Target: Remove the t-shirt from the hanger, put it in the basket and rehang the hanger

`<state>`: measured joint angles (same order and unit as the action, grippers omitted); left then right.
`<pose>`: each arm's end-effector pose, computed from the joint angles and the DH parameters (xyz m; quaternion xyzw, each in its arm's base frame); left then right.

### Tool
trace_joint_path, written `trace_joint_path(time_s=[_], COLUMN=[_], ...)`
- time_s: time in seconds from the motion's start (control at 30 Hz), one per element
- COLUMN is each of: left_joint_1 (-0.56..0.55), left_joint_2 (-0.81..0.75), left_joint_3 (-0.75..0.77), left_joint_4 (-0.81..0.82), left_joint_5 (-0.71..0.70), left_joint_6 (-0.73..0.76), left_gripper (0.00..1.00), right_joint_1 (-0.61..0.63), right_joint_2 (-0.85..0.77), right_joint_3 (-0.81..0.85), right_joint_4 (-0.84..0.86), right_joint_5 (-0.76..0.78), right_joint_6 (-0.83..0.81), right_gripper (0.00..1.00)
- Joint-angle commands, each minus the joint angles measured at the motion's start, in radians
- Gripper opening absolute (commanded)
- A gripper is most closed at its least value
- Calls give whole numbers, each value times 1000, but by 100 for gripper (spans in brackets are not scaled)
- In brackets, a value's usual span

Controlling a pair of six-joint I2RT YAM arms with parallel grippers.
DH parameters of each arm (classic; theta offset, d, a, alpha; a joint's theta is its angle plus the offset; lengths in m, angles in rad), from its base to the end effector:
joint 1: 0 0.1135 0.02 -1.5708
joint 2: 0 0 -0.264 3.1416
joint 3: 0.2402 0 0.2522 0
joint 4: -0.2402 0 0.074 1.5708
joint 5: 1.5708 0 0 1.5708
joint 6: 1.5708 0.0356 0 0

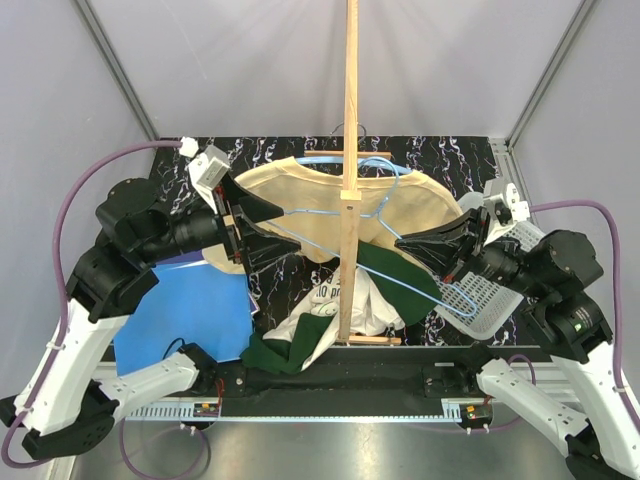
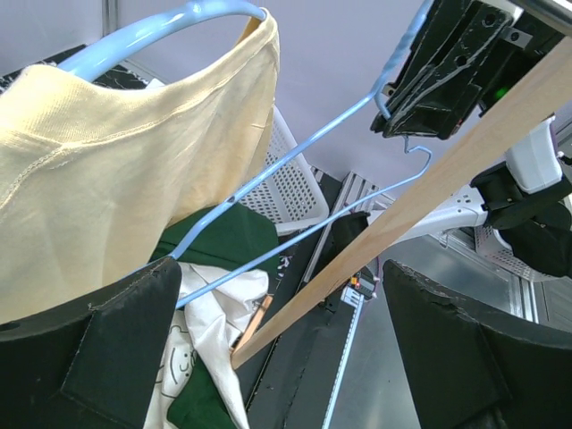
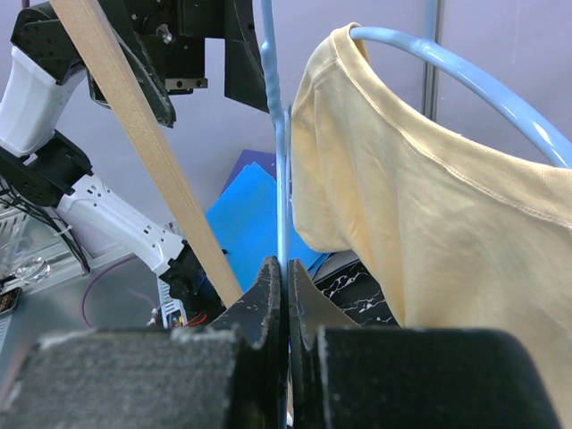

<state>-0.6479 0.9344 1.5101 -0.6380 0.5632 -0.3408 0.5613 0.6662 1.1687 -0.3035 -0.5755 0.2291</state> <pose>0.1000 -0.0995 0.5030 0.2951 0.6627 -0.4904 0.4829 0.0744 0.0697 0.4677 -0.3170 0.5627 0.4516 0.6156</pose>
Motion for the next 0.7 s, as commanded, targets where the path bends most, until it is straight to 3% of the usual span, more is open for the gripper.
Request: trace_joint_path(time_s=[0.0,0.67], left_joint_1=[4,4], left_joint_2=[-34,-57], left_joint_3=[-7,-19], left_joint_4=[34,31], left_joint_5=[-26,-42], left_joint_6=[-7,2], left_gripper=[99,99], right_joint_1=[5,5], right_joint_2=[15,21], right_joint_3=[39,86], right_joint_4=[69,61], right_joint_5=[-35,-49], right_joint_6=[-4,10], right_gripper=[0,0])
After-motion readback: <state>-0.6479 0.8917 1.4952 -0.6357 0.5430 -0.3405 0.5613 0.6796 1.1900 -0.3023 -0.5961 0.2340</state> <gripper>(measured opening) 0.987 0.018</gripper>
